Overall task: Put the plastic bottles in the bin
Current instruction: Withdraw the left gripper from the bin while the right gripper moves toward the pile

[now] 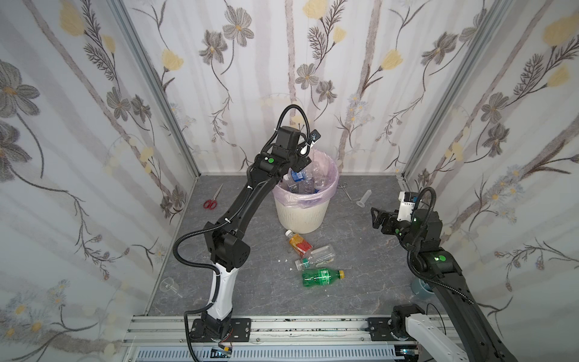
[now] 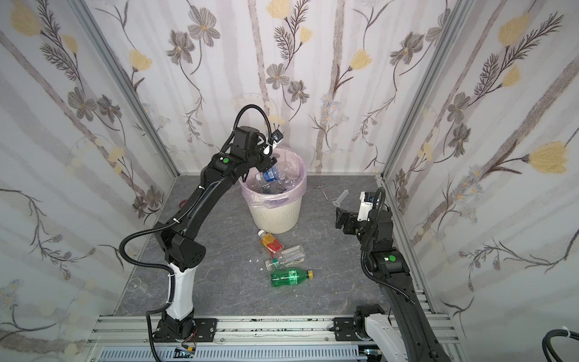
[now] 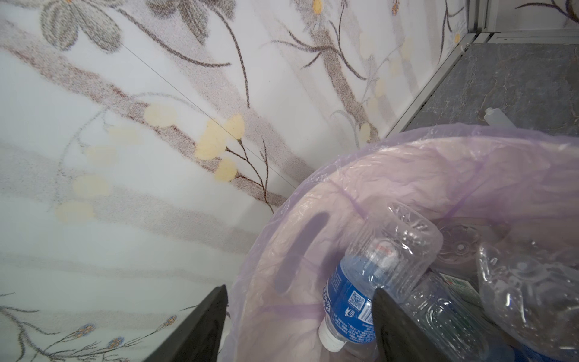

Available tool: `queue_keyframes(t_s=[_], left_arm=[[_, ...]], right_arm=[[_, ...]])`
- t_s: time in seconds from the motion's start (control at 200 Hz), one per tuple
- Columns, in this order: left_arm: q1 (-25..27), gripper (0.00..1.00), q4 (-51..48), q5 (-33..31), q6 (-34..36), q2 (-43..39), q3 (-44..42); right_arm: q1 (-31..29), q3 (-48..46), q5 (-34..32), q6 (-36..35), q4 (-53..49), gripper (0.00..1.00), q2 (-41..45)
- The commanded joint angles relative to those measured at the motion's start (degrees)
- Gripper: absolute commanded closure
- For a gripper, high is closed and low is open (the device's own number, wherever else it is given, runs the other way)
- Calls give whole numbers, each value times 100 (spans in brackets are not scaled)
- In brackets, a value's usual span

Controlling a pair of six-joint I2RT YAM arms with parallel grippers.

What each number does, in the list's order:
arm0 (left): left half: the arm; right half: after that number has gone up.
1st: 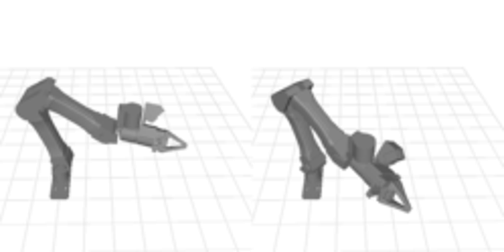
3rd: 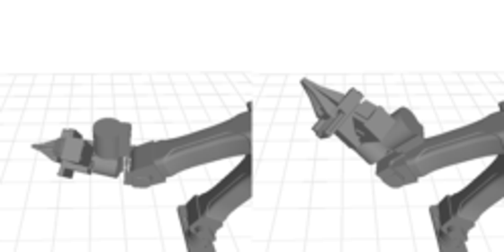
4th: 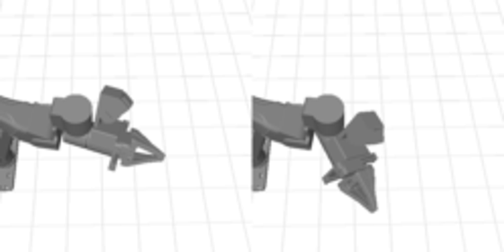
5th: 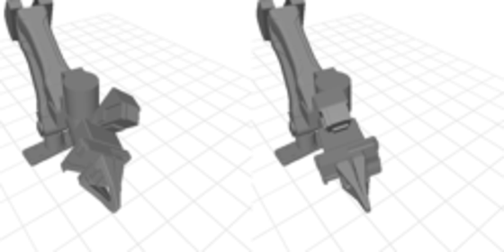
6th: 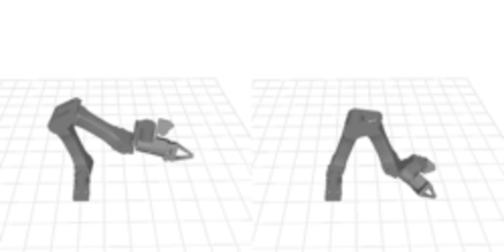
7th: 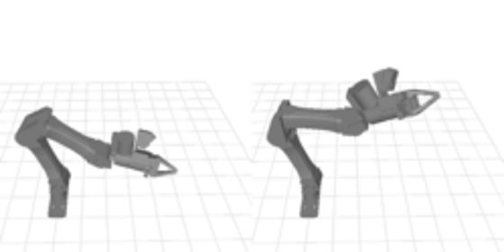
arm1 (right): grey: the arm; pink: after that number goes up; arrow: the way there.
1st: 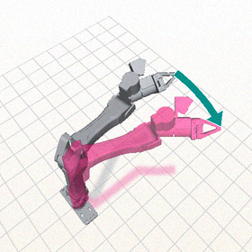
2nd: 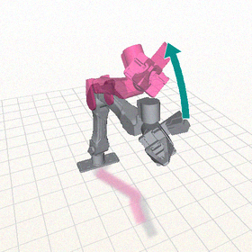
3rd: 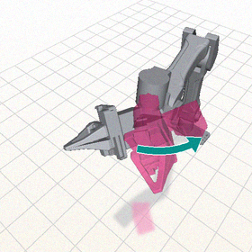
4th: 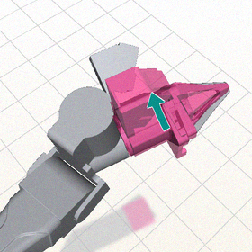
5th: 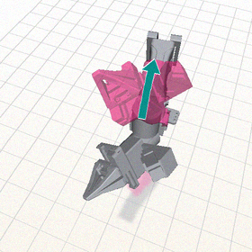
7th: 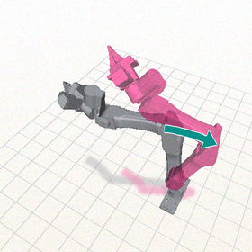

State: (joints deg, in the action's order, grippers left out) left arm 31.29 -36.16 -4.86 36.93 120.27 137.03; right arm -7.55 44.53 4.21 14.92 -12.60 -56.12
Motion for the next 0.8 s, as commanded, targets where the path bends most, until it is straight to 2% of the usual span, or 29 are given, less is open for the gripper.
queue_keyframes(t_s=[0.0, 0.145, 0.285, 0.355, 0.43, 0.585, 0.715, 0.795], left_arm=[[-37, 23, 288, 151, -409, -189, 69], [-228, 21, 293, 496, -1162, -505, -43], [-517, 21, 335, 760, -1888, -1068, -653], [-625, 21, 469, 822, -2084, -1479, -1216], [-691, 19, 899, 856, -2127, -2124, -2185], [-874, 8, 1937, 862, -2486, -3539, -4138], [-973, 2, 2033, 690, -2708, -4374, -5157], [-1068, 1, 2024, 688, -2884, -4790, -5799]], right_arm=[[-1, -6, 78, 10, 82, 4, -13], [-48, 32, 235, -101, 65, 4, -40], [-220, 140, 279, -333, -107, 5, -62], [-374, 215, 223, -500, -243, 5, -74], [-592, 275, 147, -734, -367, 5, -105], [-1218, 511, 81, -1546, -746, 6, -271], [-1644, 760, 373, -2013, -993, 6, -372], [-1819, 857, 511, -2121, -1076, 6, -394]])
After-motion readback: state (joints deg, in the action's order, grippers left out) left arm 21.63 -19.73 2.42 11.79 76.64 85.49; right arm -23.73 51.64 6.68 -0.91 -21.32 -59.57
